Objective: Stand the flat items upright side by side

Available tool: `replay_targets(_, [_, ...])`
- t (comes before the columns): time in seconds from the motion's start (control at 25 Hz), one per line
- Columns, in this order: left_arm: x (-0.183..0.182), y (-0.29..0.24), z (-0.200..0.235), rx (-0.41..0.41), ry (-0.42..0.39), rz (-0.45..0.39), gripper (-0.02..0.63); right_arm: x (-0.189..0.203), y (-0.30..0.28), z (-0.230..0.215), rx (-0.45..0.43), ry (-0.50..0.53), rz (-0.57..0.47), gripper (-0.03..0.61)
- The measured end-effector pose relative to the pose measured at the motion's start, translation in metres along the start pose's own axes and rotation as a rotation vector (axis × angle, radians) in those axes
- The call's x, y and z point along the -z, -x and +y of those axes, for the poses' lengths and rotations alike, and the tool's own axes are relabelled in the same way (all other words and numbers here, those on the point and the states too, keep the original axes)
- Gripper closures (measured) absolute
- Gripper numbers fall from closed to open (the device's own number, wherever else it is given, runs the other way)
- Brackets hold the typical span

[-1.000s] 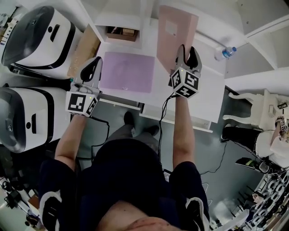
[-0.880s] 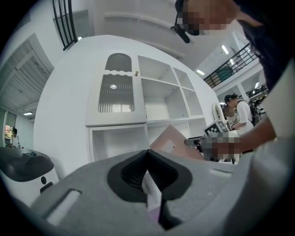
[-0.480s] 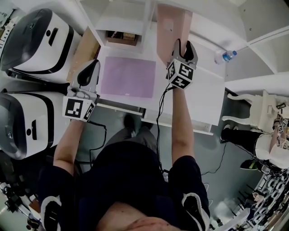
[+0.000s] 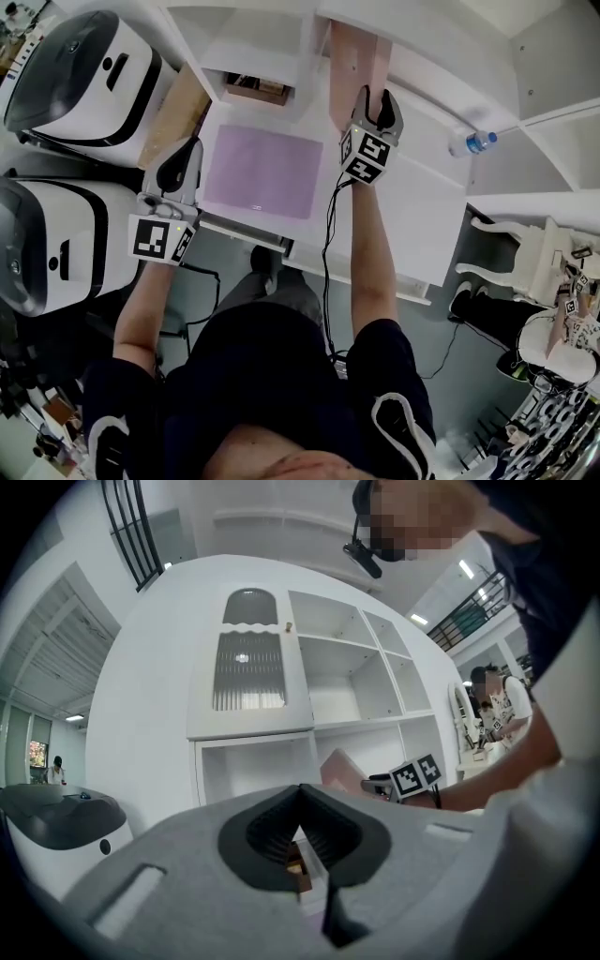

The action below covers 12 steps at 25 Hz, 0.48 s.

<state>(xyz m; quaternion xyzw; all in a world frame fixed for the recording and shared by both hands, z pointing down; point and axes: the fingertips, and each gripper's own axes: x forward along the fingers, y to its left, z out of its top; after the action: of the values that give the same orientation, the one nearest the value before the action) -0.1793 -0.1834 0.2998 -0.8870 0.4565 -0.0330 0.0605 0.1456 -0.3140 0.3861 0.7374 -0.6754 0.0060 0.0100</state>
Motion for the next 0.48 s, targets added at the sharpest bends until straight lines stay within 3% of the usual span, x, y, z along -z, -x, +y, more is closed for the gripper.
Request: replay_targets(0.48, [0.008,0.002,0.012,-0.055,-0.014,0.023,0.612,0.030,-0.031,0.014,0.023,0.019,-0.053,0.420])
